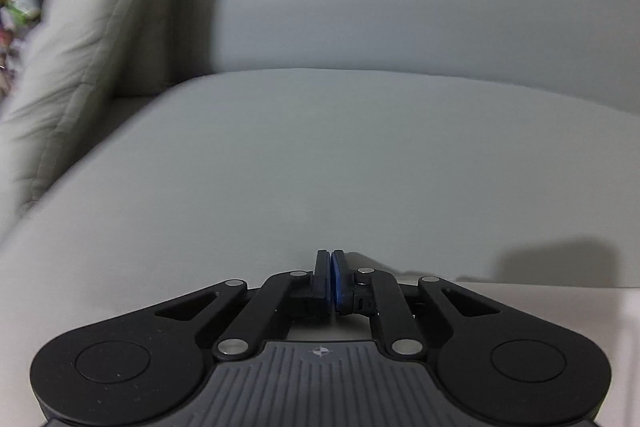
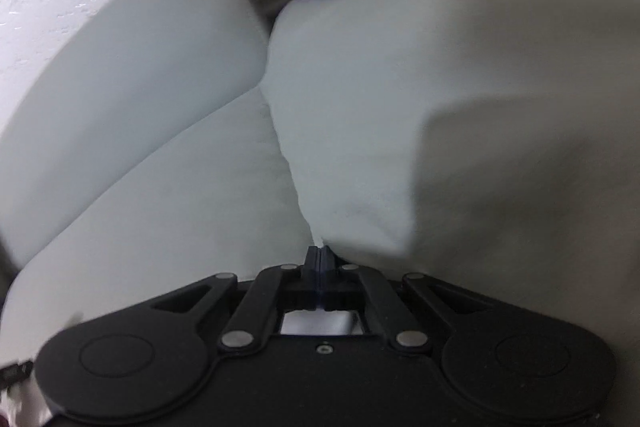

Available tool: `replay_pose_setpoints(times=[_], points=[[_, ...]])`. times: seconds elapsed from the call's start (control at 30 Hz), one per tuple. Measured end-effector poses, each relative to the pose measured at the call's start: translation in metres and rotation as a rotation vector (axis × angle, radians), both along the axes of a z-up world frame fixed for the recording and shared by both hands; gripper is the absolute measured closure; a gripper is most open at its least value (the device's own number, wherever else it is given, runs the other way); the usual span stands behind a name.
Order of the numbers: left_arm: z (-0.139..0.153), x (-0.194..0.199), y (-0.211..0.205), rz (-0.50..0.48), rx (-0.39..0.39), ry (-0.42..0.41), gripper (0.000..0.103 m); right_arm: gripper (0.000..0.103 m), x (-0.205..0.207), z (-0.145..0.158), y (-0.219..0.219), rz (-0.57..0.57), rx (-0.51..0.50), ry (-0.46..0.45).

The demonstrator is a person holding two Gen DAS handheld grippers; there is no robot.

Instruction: Fold clothes

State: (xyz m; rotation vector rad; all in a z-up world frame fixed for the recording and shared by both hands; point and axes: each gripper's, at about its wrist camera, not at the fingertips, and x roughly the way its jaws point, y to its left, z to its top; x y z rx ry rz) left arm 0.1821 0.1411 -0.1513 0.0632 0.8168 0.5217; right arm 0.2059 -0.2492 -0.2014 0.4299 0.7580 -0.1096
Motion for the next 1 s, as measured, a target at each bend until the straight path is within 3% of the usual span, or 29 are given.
replay_pose_setpoints(times=[0.1, 0.17, 0.23, 0.33, 0.53, 0.6, 0.67, 0.77, 0.9, 1.0], points=[[0.004, -0.009, 0.005, 0.044, 0.095, 0.071, 0.085, 0.103, -0.007, 0.012, 0.015, 0.039, -0.152, 0.013], [0.007, -0.015, 0.008, 0.074, 0.159, 0.118, 0.085, 0.103, -0.019, 0.027, 0.012, 0.007, -0.174, 0.019], [0.027, -0.048, 0.021, 0.075, 0.125, 0.087, 0.084, 0.099, -0.037, 0.047, 0.005, -0.026, -0.152, 0.008], [0.047, -0.085, 0.026, 0.047, 0.074, 0.047, 0.084, 0.080, -0.075, 0.085, -0.011, -0.031, -0.159, -0.036], [0.072, -0.140, 0.017, -0.040, -0.009, -0.014, 0.082, 0.070, -0.159, 0.151, -0.033, -0.008, -0.086, -0.123], [0.080, -0.159, 0.014, -0.069, -0.037, -0.035, 0.073, 0.066, -0.177, 0.161, -0.037, -0.014, -0.049, -0.138], [0.089, -0.177, 0.011, -0.098, -0.065, -0.055, 0.063, 0.063, -0.189, 0.164, -0.040, -0.007, -0.003, -0.141], [0.101, -0.205, 0.006, -0.142, -0.107, -0.085, 0.062, 0.058, -0.199, 0.160, -0.035, 0.021, 0.037, -0.119], [0.075, -0.184, -0.022, -0.255, -0.086, -0.047, 0.063, 0.055, -0.187, 0.126, -0.011, 0.098, 0.049, -0.022], [0.055, -0.150, -0.040, -0.309, -0.011, 0.013, 0.067, 0.062, -0.162, 0.097, 0.019, 0.217, 0.018, 0.019]])
